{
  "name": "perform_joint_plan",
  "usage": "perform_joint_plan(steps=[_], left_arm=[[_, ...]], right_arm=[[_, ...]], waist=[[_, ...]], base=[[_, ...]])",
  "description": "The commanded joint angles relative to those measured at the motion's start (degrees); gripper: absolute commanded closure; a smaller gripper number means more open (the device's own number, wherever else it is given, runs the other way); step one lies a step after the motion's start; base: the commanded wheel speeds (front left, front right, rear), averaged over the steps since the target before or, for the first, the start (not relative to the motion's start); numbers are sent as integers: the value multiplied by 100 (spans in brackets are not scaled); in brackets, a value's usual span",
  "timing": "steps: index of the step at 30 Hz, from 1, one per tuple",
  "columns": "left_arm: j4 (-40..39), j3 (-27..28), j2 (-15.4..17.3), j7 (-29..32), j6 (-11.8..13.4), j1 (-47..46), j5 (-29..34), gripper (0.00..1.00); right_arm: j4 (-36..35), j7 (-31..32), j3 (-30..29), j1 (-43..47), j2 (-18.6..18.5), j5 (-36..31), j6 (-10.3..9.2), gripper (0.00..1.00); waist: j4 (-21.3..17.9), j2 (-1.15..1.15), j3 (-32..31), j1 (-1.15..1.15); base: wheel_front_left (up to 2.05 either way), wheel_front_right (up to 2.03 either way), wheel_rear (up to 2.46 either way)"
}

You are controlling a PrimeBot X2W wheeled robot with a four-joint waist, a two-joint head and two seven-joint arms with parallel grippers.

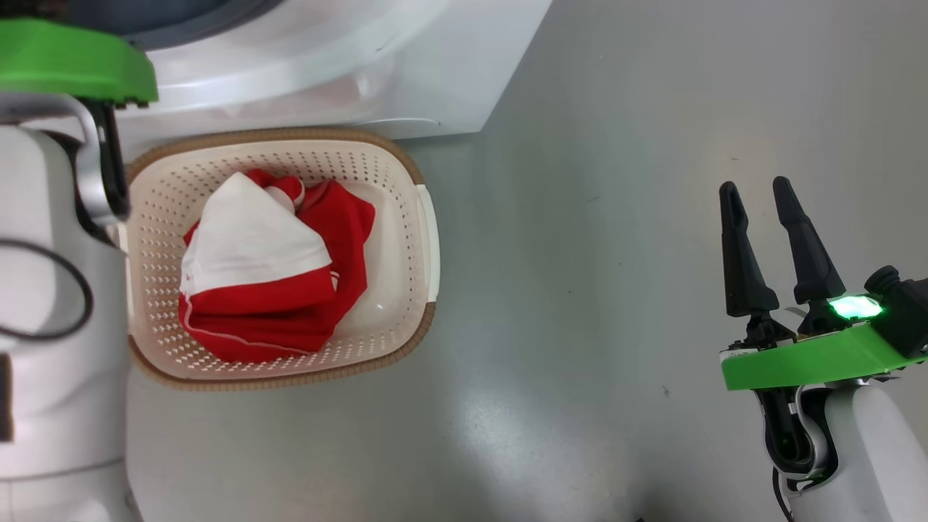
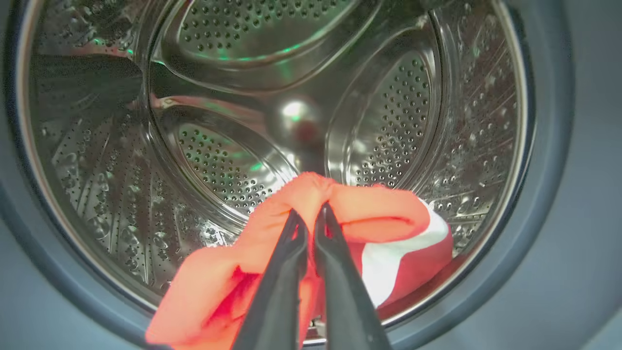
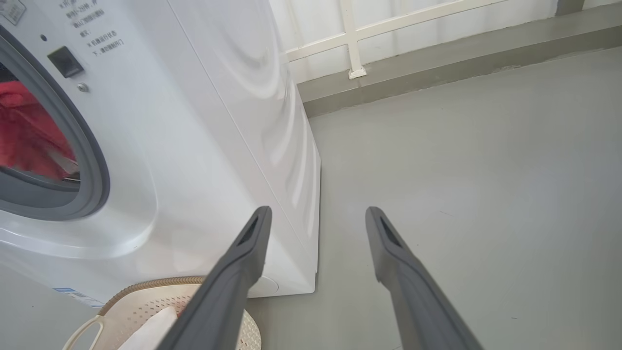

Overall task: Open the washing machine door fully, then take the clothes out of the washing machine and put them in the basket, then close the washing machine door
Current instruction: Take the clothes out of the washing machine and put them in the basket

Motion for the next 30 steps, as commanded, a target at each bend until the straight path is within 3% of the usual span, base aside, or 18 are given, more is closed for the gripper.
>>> perform_joint_plan(steps=[1, 20, 30], left_arm=[[-426, 155, 146, -43, -54, 251, -27, 100], [-3266, 315, -413, -43, -194, 2411, 162, 100], [-3562, 53, -493, -43, 11, 3320, -38, 100]], right_arm=[[-143, -36, 89, 143, -75, -9, 37, 0], [-187, -36, 103, 346, -137, -36, 37, 0], [-185, -36, 141, 340, -142, -36, 37, 0]], waist=[[47, 0, -49, 0], [183, 0, -247, 0], [211, 0, -213, 0]], base=[[0, 0, 0], [0, 0, 0], [0, 0, 0]])
